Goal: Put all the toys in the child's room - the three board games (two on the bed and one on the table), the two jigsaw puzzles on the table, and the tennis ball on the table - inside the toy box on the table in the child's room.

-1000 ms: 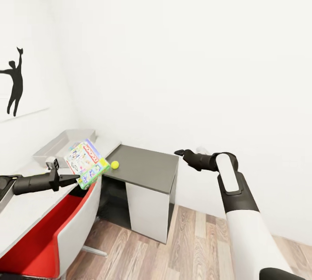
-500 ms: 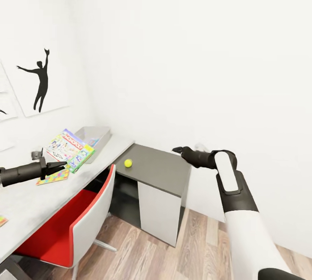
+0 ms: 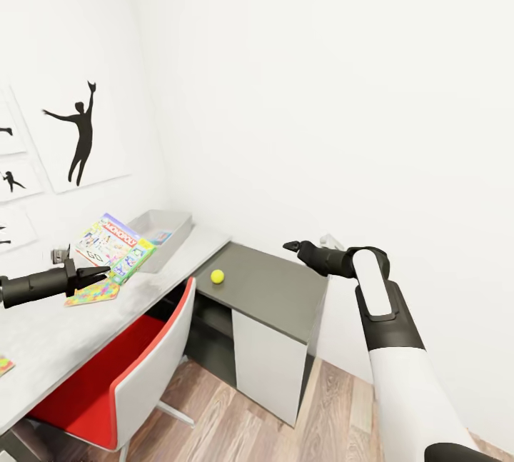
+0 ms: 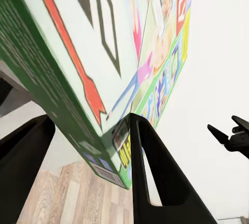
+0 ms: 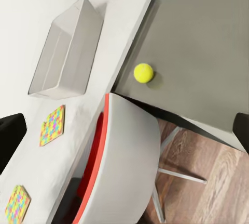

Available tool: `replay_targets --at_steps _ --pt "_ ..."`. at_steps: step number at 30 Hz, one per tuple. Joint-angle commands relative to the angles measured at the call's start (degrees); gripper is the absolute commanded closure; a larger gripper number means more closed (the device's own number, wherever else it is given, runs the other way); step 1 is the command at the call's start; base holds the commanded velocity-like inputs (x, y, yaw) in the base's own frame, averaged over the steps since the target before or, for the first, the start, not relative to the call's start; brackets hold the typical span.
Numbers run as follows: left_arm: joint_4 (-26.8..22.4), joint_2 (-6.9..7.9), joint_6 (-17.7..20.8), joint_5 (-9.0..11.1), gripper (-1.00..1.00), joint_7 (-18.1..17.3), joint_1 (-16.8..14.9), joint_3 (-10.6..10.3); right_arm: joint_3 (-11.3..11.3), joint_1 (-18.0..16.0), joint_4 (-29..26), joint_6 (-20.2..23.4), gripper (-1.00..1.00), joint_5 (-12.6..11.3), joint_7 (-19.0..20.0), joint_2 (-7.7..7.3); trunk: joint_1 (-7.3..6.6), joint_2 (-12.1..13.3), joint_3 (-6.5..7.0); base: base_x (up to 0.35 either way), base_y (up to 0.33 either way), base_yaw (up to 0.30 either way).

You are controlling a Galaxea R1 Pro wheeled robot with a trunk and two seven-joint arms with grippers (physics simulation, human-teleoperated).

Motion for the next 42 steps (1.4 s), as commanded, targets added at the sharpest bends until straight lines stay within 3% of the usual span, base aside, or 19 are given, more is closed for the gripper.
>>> replay_targets --at_steps 1,17,35,42 --pt "0.03 -0.02 0.33 0.04 1.00 -0.16 -0.07 0.05 -0.13 -0.06 -0.01 0.20 -1.00 -0.61 -0.55 0.03 0.06 -0.13 -0.11 0.229 -0.013 0.277" --pt "0.03 -0.03 0.46 0.11 1.00 -0.16 -0.08 0.05 -0.13 -0.06 -0.13 0.27 -1.00 -0.61 -0.57 0.08 0.06 -0.13 0.18 0.279 -0.042 0.282" --pt "0.01 -0.18 0.51 0.21 1.00 -0.16 -0.07 0.05 -0.33 -0.06 -0.12 0.29 -1.00 -0.61 -0.57 -0.01 0.06 -0.13 0.18 0.285 -0.179 0.289" --pt "-0.05 -0.18 0.51 0.22 1.00 -0.16 -0.09 0.05 -0.55 -0.06 -0.11 0.36 -1.00 -0.61 -0.46 -0.01 0.06 -0.13 0.18 0.320 0.056 0.089"
